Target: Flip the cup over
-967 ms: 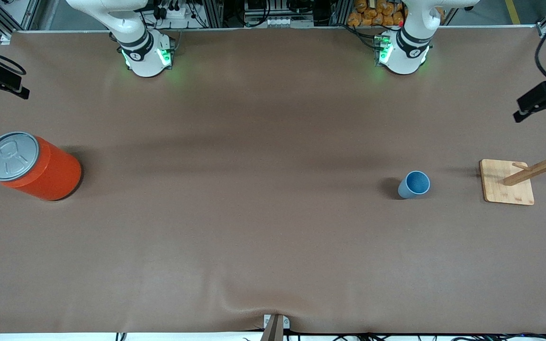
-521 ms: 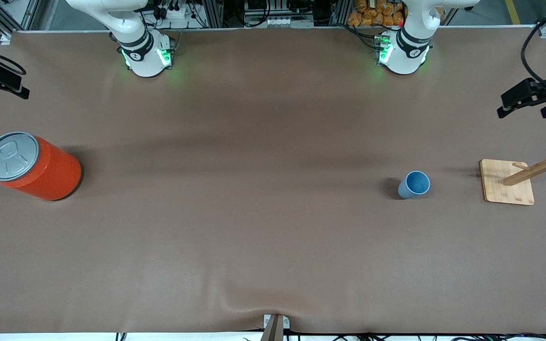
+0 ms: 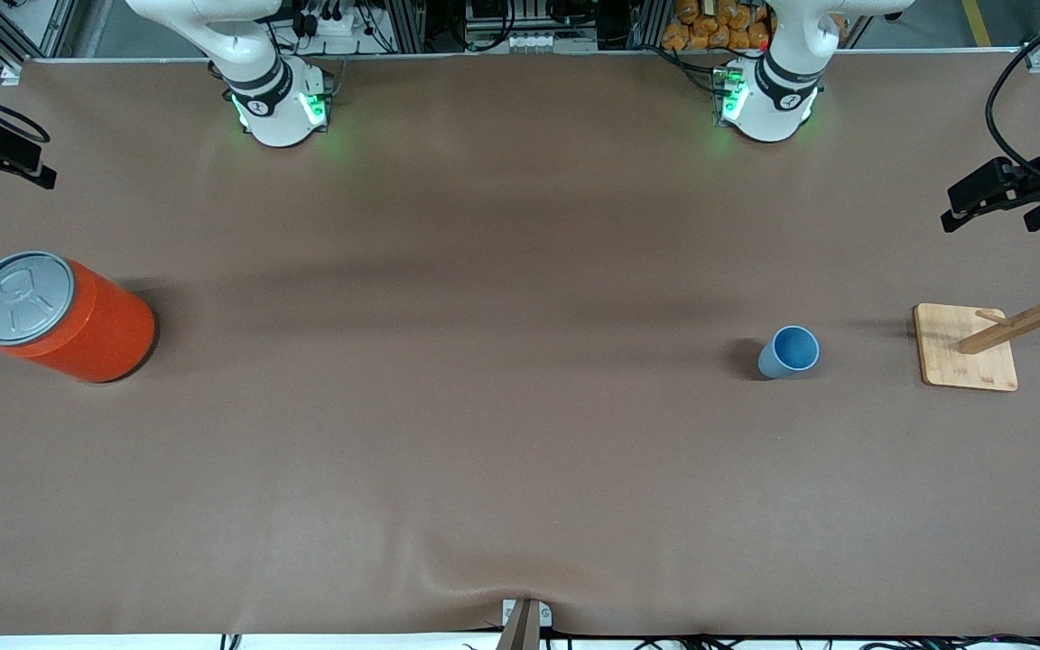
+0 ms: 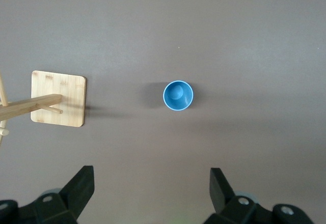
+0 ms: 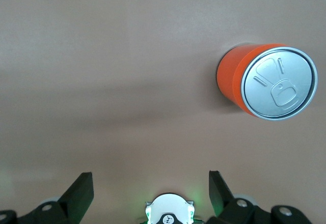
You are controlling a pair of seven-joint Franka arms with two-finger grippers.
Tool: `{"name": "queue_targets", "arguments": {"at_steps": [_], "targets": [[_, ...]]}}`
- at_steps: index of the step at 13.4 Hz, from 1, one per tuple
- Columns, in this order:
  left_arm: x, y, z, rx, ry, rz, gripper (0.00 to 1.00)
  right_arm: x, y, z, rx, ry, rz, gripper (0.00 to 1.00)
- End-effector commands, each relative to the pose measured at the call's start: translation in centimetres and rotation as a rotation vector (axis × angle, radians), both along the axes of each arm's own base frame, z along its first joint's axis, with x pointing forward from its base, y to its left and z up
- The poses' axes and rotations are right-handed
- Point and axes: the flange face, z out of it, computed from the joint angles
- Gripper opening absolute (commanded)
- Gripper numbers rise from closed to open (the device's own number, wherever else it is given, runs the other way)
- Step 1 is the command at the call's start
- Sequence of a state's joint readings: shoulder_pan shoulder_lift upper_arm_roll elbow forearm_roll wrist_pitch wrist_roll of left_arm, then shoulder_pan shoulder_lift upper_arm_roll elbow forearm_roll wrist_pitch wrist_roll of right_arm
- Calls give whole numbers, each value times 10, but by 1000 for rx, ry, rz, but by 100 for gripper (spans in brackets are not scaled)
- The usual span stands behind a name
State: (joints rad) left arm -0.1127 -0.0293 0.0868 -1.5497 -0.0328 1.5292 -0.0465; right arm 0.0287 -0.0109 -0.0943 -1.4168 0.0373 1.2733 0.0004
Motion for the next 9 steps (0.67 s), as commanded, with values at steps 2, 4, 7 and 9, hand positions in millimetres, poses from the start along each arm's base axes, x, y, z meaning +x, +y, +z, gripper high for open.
{"name": "queue_targets", "arguments": {"at_steps": [2, 4, 7, 9], "targets": [[2, 2, 5, 15, -15, -4, 100, -1, 1, 4, -9, 0, 2, 100], [2, -2, 5, 16, -15, -3, 100, -1, 0, 4, -9, 0, 0, 100], [5, 1, -1, 17, -4, 6, 100, -1, 0, 4, -9, 0, 0, 100], [5, -2, -1, 16, -4, 3, 100, -1, 0, 4, -9, 0, 0, 100]]}}
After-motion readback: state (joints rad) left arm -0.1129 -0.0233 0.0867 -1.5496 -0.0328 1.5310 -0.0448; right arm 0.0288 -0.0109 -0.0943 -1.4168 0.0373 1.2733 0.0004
